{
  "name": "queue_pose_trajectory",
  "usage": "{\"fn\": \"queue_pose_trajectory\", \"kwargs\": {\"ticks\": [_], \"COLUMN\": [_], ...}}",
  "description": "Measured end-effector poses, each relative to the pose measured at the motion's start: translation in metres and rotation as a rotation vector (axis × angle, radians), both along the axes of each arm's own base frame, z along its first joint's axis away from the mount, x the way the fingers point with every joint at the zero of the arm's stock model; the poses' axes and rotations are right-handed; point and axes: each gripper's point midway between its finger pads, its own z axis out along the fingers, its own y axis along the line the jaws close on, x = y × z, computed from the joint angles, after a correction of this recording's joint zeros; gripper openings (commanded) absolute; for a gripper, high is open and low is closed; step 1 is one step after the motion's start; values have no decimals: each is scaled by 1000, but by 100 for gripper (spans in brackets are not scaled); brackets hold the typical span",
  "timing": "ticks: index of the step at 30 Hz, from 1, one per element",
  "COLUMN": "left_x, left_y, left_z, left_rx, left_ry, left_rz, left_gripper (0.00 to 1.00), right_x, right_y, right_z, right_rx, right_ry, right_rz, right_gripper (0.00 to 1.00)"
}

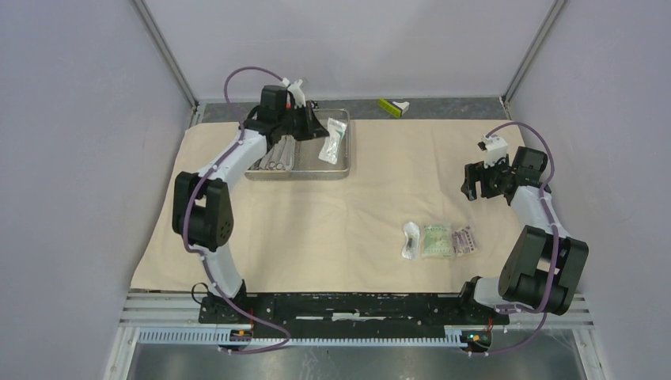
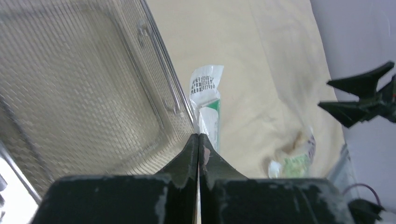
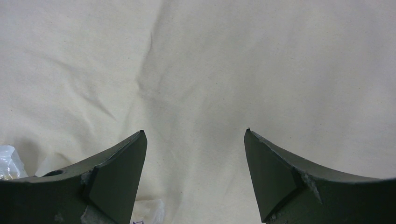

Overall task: Open and lay out the surgical kit
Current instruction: Place the medical item in the surgical kit.

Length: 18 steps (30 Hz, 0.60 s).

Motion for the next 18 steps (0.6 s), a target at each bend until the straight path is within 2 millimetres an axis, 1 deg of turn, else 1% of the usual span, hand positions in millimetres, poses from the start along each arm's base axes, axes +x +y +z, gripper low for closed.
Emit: {"fn": "queue_pose_trajectory", "kwargs": {"ticks": [2, 3, 6, 8, 10, 13, 16, 18], "left_x": [-22, -37, -85, -119, -145, -174, -196, -202], "left_y": [-6, -11, -28, -45, -65, -92, -109, -120], "left_z": [-16, -27, -60, -74, -79, -82, -89, -92], "left_rx": [-29, -44, -64, -64, -81, -112, -126, -137], "left_ry": [58, 100, 221, 291, 334, 383, 440, 459], "left_rz": [-8, -12, -31, -64, -101, -140, -156, -158], "left_gripper": [2, 2, 2, 2, 2, 2, 2, 2], "right_x": [0, 0, 0, 0, 0, 0, 0, 0], "right_y": [0, 0, 0, 0, -1, -1, -2, -3], "right_z": [0, 0, 0, 0, 0, 2, 2, 2], "right_rx": [0, 0, -1, -2, -4, -8, -13, -18], "right_ry": [0, 0, 0, 0, -1, -4, -6, -6], "right_rz": [0, 0, 0, -1, -2, -4, -6, -8], "right_gripper": [84, 84, 84, 84, 84, 84, 84, 84]}}
